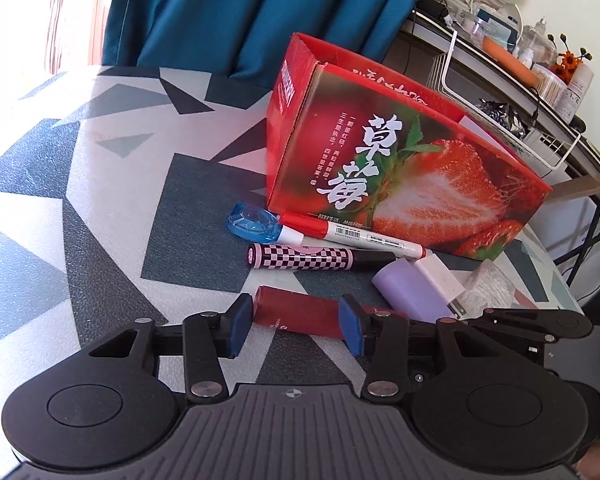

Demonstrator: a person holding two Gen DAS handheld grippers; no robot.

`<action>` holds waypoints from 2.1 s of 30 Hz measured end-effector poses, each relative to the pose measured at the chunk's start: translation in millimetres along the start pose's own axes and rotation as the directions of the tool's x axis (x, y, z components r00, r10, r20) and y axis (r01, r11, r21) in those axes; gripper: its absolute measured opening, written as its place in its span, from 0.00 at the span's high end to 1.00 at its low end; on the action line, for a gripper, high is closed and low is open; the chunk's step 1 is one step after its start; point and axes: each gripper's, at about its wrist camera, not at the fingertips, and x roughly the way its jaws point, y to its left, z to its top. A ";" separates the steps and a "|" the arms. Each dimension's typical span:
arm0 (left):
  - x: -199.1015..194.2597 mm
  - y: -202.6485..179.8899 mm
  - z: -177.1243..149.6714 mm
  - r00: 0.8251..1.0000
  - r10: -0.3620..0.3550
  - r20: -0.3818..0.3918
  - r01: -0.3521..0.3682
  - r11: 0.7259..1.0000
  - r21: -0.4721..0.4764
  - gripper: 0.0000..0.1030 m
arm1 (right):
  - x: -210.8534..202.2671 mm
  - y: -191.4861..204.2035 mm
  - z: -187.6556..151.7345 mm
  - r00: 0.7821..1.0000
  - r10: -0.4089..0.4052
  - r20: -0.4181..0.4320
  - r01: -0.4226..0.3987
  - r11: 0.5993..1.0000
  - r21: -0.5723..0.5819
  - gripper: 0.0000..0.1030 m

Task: Organize rigid objects
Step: 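Lift the lipstick with the left tool and carry it over the red box, then lower the lipstick into the red box and open the left tool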

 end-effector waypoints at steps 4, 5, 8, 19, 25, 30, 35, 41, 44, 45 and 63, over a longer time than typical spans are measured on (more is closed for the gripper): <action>-9.6 -7.2 -10.8 1.000 0.021 0.011 -0.020 1.000 -0.006 0.65 | -4.3 -3.1 -1.7 1.000 -0.019 0.016 0.018 1.000 0.016 0.79; -11.6 -9.9 -13.2 1.000 0.026 0.017 -0.026 1.000 0.001 0.65 | -5.0 -3.2 -2.7 1.000 -0.021 0.018 0.021 1.000 0.013 0.79; -14.3 -12.8 -14.9 0.999 0.036 0.015 -0.037 0.999 0.015 0.65 | -6.2 -1.3 -5.8 0.999 -0.028 0.017 0.028 1.000 -0.002 0.79; -27.8 -24.1 -14.7 0.998 0.044 0.035 -0.046 0.998 0.049 0.65 | -21.1 2.4 -9.2 0.998 -0.041 0.052 0.044 0.998 -0.045 0.79; -37.8 -29.4 -6.1 0.997 0.031 0.069 -0.036 0.997 0.065 0.65 | -35.8 2.1 -4.4 0.993 -0.052 0.107 0.057 0.997 -0.053 0.79; -41.8 -39.7 11.4 0.995 0.005 0.098 -0.014 0.996 0.091 0.65 | -47.9 -4.7 7.2 0.984 -0.076 0.159 0.087 0.994 -0.061 0.79; -36.2 -54.4 40.5 0.993 -0.038 0.116 0.024 0.992 0.120 0.65 | -56.7 -21.8 26.9 0.969 -0.120 0.214 0.132 0.990 -0.041 0.78; -31.3 -76.3 81.1 0.983 -0.098 0.154 0.078 0.988 0.134 0.64 | -71.7 -48.9 57.8 0.943 -0.169 0.287 0.178 0.984 -0.004 0.78; -26.2 -86.9 100.2 0.980 -0.113 0.164 0.088 0.984 0.157 0.64 | -75.5 -61.3 74.0 0.932 -0.187 0.311 0.196 0.981 0.001 0.78; -23.5 -89.1 106.4 0.980 -0.116 0.163 0.089 0.983 0.162 0.64 | -74.9 -65.5 79.1 0.929 -0.192 0.316 0.202 0.979 0.002 0.78; 47.6 -84.0 138.0 0.995 -0.098 0.030 0.092 0.984 0.150 0.63 | -40.6 -105.4 102.7 0.942 -0.205 0.265 0.200 0.979 0.044 0.72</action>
